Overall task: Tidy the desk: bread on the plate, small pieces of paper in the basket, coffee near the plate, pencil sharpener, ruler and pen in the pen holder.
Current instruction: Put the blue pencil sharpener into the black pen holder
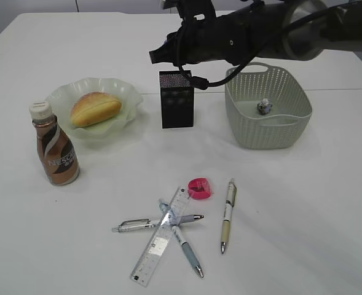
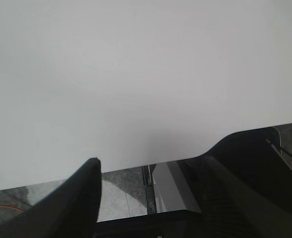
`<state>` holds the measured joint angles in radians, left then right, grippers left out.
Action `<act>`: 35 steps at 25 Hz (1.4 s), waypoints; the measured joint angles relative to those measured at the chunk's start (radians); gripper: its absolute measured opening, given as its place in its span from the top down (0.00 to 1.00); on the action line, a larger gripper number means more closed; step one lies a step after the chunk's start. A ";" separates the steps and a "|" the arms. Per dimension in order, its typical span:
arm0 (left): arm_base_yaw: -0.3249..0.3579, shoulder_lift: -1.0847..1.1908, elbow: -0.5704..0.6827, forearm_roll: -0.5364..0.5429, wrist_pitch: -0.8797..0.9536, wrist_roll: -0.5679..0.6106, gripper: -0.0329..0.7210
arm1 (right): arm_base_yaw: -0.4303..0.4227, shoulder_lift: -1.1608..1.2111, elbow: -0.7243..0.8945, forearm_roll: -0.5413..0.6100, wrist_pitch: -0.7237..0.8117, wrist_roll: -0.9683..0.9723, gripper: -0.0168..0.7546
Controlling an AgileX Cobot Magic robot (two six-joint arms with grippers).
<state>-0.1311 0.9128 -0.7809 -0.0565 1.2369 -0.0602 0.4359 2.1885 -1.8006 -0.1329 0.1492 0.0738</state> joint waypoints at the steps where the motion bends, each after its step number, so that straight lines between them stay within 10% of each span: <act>1: 0.000 0.000 0.000 0.000 0.000 0.000 0.36 | 0.000 0.008 0.000 -0.009 -0.008 0.000 0.72; 35: 0.000 0.000 0.000 -0.026 0.000 0.000 0.38 | -0.026 0.099 -0.002 -0.050 -0.104 -0.002 0.71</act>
<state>-0.1311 0.9128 -0.7809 -0.0826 1.2369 -0.0602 0.4099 2.2878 -1.8029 -0.1832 0.0453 0.0723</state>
